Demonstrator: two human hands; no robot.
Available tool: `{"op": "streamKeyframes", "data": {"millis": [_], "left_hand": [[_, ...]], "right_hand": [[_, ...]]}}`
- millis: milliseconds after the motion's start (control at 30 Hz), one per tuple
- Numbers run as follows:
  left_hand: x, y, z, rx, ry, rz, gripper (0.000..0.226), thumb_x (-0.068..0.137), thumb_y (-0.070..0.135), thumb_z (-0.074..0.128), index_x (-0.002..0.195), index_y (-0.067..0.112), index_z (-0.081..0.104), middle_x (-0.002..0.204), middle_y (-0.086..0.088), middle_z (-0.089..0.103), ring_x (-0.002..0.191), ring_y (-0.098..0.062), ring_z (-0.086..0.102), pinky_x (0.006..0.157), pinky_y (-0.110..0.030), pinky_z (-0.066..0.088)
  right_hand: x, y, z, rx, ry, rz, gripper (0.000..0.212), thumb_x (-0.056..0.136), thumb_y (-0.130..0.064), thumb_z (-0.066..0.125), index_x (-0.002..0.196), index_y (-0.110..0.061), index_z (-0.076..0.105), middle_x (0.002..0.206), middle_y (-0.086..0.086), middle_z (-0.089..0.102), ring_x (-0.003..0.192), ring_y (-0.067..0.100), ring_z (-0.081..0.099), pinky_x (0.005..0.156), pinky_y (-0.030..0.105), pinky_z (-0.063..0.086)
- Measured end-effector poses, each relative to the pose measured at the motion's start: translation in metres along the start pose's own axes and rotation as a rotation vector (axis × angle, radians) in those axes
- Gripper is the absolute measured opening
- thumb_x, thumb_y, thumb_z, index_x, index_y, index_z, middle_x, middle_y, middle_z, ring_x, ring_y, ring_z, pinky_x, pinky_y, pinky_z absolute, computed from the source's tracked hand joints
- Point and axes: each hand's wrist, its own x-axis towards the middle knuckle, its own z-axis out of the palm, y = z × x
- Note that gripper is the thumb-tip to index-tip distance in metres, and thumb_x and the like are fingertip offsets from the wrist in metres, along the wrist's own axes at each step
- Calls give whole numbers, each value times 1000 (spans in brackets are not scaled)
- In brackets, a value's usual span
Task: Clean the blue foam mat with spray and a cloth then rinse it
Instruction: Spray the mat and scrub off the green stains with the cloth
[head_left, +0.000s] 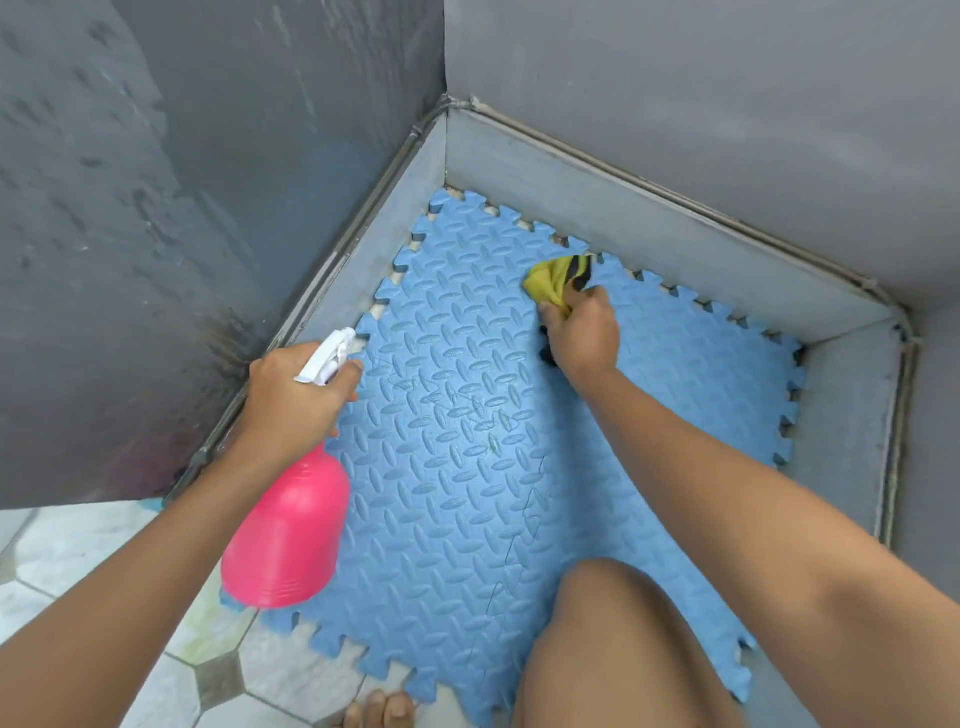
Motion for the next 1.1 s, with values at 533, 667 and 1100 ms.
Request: {"op": "streamKeyframes", "data": {"millis": [533,667,1100], "left_hand": [[-4,7,-5,-33,-12,-18,23,90,22,73,82,0,74,74,-16,75,58,-6,69,54,-49,64],[-4,8,-8,-19,-59,-25,21,89,25,74,83,5,74,76,-9,76,66,-21,72,51,-48,63],[-64,1,-62,-80,-145,28,13,89,20,77,83,13,68,83,-26,63,65,-17,53,53,-21,58]], "right_hand": [[38,94,-66,-113,-6,117,46,84,-52,58,105,-13,71,99,21,67,93,37,66,76,37,48],[45,90,-61,-35,21,272,34,87,-37,66,106,-10,72,97,18,67,95,36,66,76,35,47],[-192,-40,29,-92,-636,-974,39,90,-40,68,126,-26,63,108,3,54,98,26,56,66,37,53]]}}
